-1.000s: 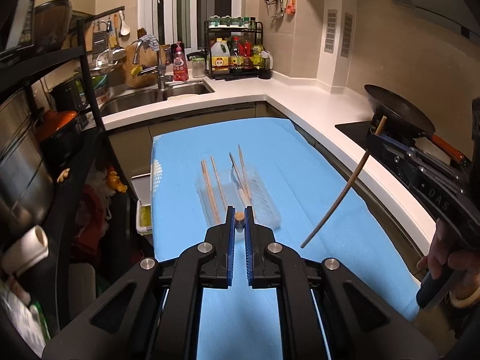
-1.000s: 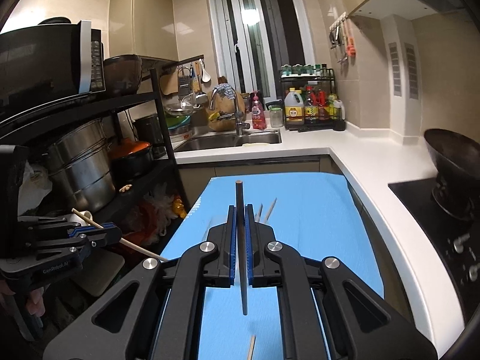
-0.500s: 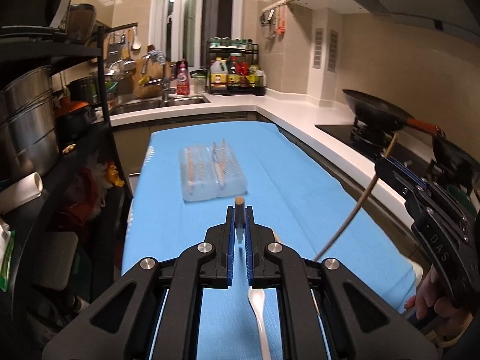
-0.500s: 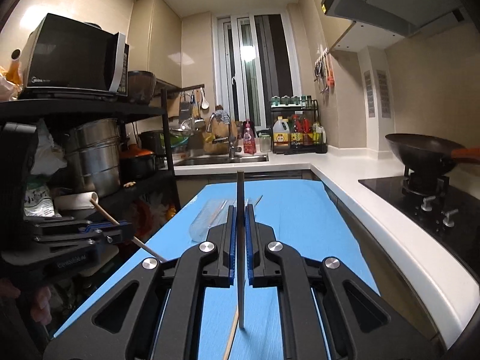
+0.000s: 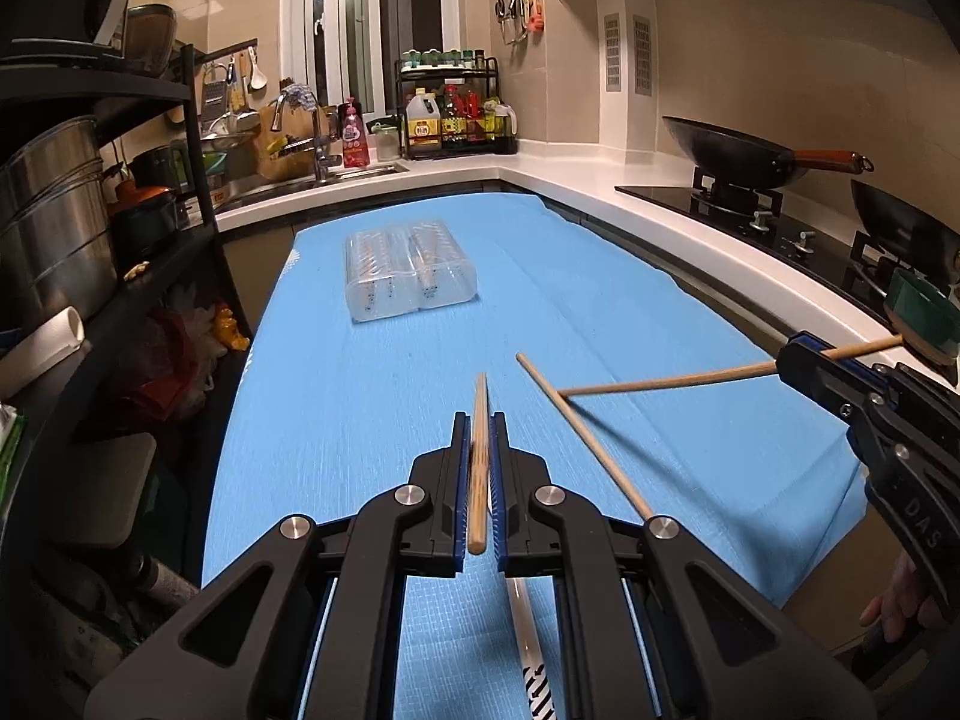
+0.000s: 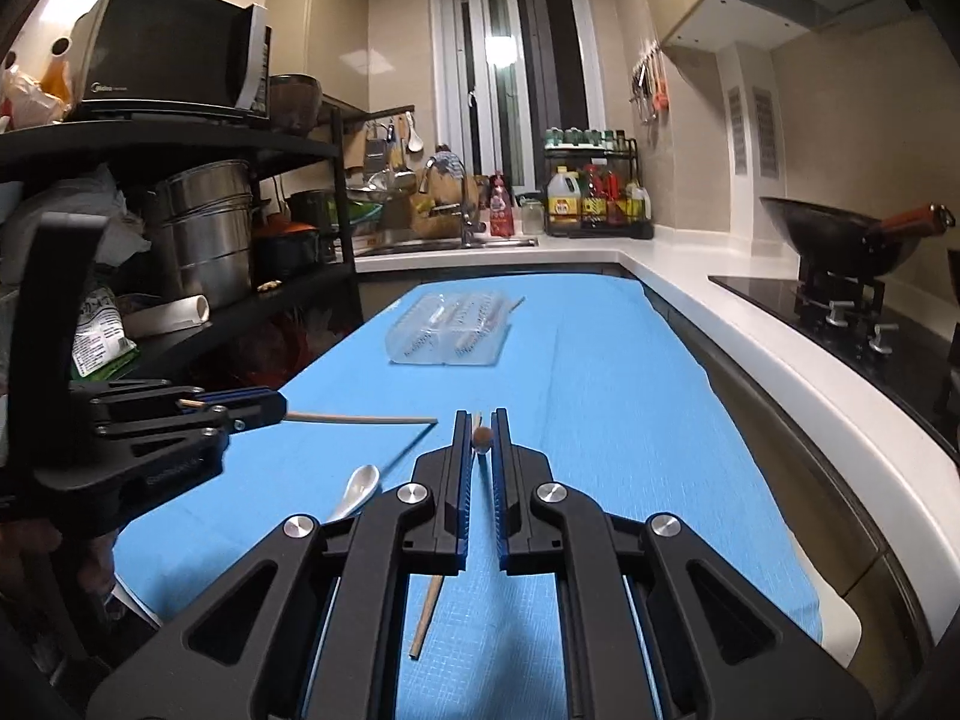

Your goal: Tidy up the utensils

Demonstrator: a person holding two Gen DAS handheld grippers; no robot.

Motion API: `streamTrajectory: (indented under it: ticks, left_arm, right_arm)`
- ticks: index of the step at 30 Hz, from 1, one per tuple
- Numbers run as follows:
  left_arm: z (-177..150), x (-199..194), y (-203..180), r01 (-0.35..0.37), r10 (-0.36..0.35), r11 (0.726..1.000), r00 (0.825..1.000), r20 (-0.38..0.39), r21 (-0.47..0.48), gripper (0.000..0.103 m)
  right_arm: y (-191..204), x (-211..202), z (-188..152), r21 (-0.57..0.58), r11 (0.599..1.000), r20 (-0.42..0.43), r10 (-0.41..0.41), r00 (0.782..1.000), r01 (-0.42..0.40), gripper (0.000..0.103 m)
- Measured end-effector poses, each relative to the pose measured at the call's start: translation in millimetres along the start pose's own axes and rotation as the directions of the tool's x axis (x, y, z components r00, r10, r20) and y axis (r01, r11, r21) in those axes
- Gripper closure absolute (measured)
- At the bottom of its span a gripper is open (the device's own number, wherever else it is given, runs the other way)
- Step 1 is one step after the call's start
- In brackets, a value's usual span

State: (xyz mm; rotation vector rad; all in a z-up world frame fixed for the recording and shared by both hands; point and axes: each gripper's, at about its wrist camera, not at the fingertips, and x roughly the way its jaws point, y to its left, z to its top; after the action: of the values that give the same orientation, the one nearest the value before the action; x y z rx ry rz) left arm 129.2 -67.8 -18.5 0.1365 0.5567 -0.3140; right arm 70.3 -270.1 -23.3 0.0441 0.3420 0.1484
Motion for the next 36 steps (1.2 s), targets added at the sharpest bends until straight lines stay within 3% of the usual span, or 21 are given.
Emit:
streamTrajectory:
  ticks: [6, 19, 36]
  left_arm:
    - [12.3, -9.0, 0.3, -0.014, 0.013, 1.0, 0.998, 0.054, 0.016, 0.097]
    - [29.4, -19.6, -1.8, -0.004, 0.003, 1.0, 0.996, 0.094, 0.015, 0.097]
    - [50.7, -21.8, 2.6, -0.005, 0.006, 1.0, 0.996, 0.09, -0.012, 0.097]
  right_arm:
    - [2.3, 3.7, 26.4, -0.02, 1.0, 0.068, -0.004, 0.998, 0.006, 0.096]
    - [5.0, 1.3, 51.5, -0.012, 1.0, 0.114, -0.001, 0.994, 0.002, 0.096]
    - [9.2, 6.5, 69.3, 0.014, 1.0, 0.116, 0.018, 0.993, -0.019, 0.096]
